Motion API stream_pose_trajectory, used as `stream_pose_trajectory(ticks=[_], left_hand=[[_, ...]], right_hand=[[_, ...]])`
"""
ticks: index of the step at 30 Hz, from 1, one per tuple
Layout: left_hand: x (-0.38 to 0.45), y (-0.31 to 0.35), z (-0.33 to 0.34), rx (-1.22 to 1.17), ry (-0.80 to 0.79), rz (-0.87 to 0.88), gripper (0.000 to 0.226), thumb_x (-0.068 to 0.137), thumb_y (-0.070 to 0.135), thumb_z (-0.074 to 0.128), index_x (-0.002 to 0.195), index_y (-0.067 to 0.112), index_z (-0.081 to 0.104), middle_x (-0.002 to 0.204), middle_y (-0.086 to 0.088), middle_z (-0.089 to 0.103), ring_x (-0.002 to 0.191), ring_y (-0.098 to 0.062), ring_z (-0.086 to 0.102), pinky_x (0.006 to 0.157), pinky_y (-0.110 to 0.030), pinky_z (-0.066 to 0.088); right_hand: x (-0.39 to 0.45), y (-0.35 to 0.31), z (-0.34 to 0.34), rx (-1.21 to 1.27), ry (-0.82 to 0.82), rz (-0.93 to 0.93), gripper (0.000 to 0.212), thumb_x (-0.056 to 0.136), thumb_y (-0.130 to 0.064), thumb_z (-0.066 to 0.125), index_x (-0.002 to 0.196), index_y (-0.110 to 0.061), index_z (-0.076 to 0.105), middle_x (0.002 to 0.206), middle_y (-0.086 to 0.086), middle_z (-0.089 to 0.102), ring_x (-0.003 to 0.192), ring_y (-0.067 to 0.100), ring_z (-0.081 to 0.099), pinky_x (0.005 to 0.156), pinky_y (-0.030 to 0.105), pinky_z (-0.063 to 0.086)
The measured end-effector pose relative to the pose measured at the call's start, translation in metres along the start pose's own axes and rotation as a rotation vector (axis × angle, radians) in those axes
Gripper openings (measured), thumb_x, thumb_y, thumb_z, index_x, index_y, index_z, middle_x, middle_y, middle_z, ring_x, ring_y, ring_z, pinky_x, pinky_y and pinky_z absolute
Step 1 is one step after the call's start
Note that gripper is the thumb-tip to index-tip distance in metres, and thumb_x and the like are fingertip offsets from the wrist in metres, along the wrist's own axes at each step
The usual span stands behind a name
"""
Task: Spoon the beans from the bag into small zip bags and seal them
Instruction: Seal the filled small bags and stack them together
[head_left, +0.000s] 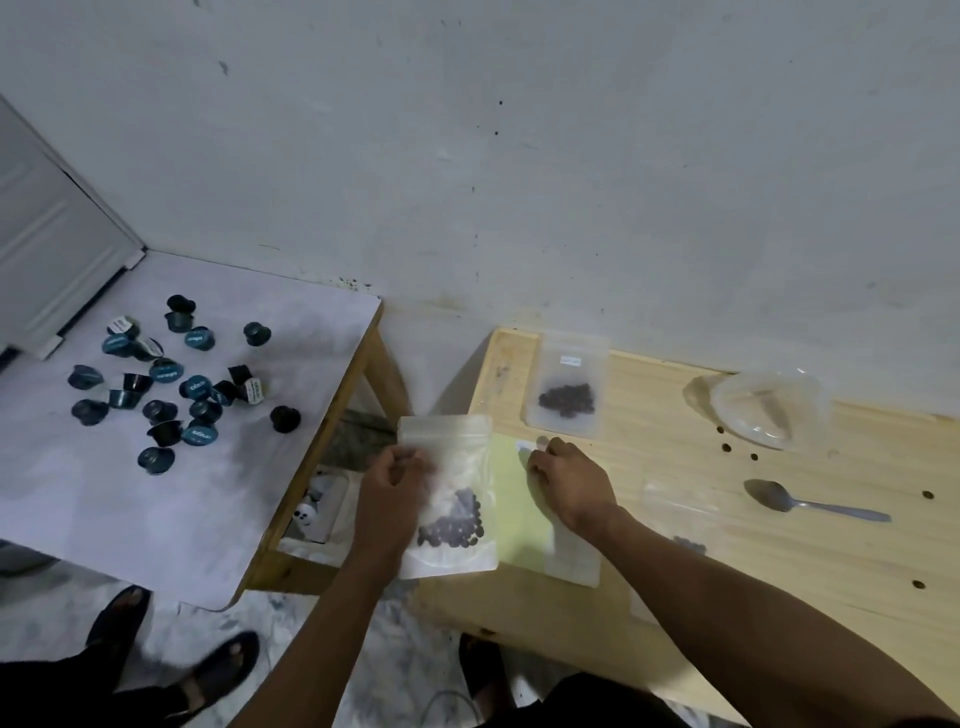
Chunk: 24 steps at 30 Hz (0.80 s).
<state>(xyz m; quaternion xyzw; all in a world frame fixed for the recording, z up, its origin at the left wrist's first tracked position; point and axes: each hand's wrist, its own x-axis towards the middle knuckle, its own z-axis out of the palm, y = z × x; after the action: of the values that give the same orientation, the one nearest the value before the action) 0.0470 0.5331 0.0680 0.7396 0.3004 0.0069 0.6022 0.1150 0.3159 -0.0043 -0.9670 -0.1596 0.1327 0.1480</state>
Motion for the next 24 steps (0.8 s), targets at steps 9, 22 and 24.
stream_pose_trajectory(ticks=[9,22,24], left_hand=[[-0.003,-0.002,0.009,0.041,-0.027,0.029,0.007,0.095,0.026,0.06,0.091,0.021,0.063,0.084,-0.005,0.068,0.071,-0.015,0.059,0.06,-0.023,0.046],[-0.009,0.035,0.059,0.018,-0.177,0.055,0.014,0.097,0.025,0.056,0.089,0.016,0.063,0.077,-0.004,0.063,0.068,-0.015,0.056,0.059,-0.024,0.045],[-0.01,0.043,0.07,0.016,-0.214,0.068,0.014,0.096,0.024,0.056,0.088,0.015,0.063,0.08,-0.011,0.066,0.071,-0.018,0.059,0.062,-0.03,0.048]], right_hand=[[0.002,0.005,0.003,-0.008,-0.059,-0.048,0.025,0.094,-0.007,0.041,0.117,-0.009,0.052,0.129,0.01,0.048,0.111,0.029,0.046,0.087,0.038,0.042],[-0.048,0.031,-0.037,0.877,0.236,0.197,0.009,0.098,-0.014,0.051,0.09,-0.017,0.054,0.081,0.001,0.064,0.074,0.018,0.06,0.073,0.039,0.049],[-0.055,0.033,-0.058,0.959,0.267,0.233,0.009,0.095,-0.009,0.054,0.091,-0.015,0.059,0.082,-0.002,0.065,0.077,0.02,0.06,0.075,0.039,0.05]])
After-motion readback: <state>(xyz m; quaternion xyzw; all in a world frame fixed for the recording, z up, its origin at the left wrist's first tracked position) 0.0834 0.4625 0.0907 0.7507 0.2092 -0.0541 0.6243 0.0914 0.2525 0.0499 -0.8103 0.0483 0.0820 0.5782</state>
